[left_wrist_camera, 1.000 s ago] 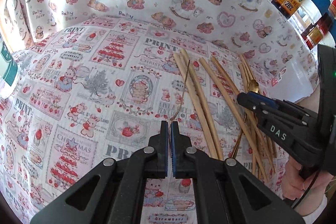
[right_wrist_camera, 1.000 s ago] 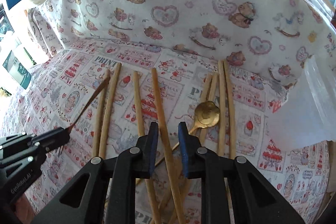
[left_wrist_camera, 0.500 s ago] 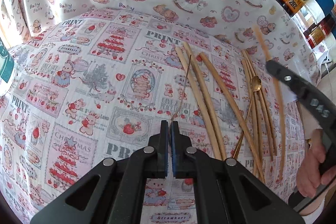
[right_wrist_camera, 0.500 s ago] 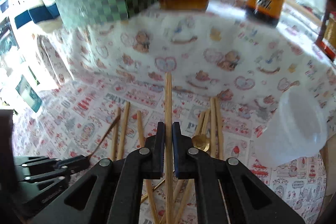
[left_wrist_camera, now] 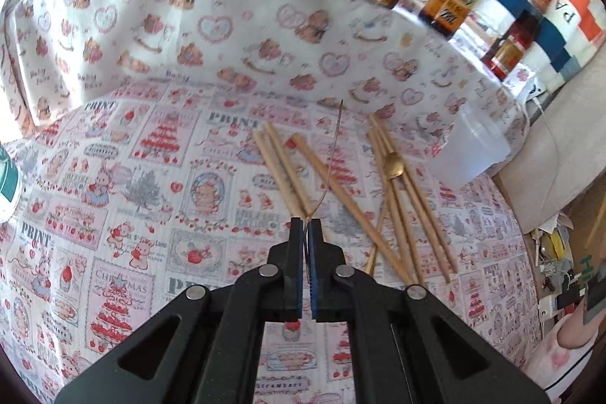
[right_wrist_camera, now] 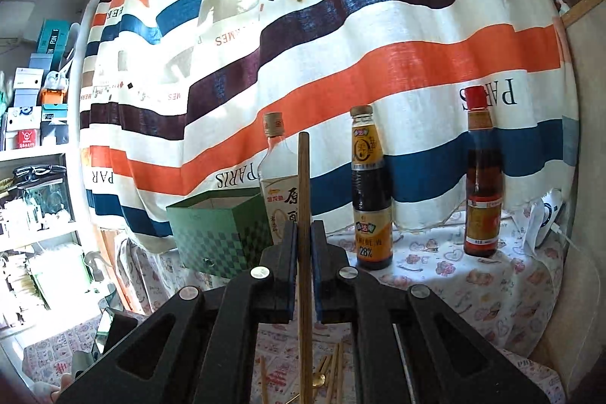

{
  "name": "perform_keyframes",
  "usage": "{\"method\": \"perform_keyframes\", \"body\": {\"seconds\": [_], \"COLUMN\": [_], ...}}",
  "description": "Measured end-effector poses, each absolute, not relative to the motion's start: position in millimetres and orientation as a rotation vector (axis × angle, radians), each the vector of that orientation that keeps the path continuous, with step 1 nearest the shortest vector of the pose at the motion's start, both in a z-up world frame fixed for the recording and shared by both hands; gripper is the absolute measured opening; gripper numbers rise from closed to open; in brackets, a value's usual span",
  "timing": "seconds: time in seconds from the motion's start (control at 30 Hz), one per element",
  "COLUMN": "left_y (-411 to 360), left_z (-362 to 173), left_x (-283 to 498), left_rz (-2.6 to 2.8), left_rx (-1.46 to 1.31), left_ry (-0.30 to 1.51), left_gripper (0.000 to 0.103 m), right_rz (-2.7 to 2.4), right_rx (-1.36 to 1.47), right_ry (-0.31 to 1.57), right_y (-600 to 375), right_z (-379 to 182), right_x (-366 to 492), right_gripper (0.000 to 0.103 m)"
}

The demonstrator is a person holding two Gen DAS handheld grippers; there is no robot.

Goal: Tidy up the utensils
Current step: 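Grasp a wooden chopstick with the right tool while the left tool holds the gold fork, then lower the fork into the clear cup with the left tool while the right tool drops the chopstick in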

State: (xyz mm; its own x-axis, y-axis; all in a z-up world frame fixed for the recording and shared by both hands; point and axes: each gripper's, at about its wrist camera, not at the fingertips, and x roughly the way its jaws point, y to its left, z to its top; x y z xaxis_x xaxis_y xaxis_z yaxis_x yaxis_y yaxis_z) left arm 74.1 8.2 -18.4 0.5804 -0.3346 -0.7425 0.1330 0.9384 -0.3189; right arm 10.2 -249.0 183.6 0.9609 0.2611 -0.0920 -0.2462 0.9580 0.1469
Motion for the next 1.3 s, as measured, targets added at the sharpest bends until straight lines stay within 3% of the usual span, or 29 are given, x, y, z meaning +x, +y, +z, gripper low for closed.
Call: {"method": "perform_keyframes", "body": {"seconds": [0.33, 0.6, 1.13, 1.3], "left_y": [-3, 7, 10, 13], "left_z": [-25, -32, -24, -19], "left_x": [78, 82, 77, 74], "left_rz": [-0.293, -0.270, -0.265, -0.277], "left_rx": [-0.223, -0.263, -0.273, -0.289], "left_ry": [0.901, 0.930, 0.912, 0.879], "left_gripper": [0.001, 0.001, 0.001, 0.001], "right_rz": [0.087, 0.097, 0.082, 0.005], "right_rx": [0.378, 0.405, 0.367, 0.379], "right_ry": [0.200, 0.277, 0.256, 0.102], "right_y": [-332, -348, -342, -344], "right_z": [152, 135, 140, 144], "right_x": [60, 80, 73, 52], "right_gripper": [0.008, 0.008, 0.008, 0.008]}}
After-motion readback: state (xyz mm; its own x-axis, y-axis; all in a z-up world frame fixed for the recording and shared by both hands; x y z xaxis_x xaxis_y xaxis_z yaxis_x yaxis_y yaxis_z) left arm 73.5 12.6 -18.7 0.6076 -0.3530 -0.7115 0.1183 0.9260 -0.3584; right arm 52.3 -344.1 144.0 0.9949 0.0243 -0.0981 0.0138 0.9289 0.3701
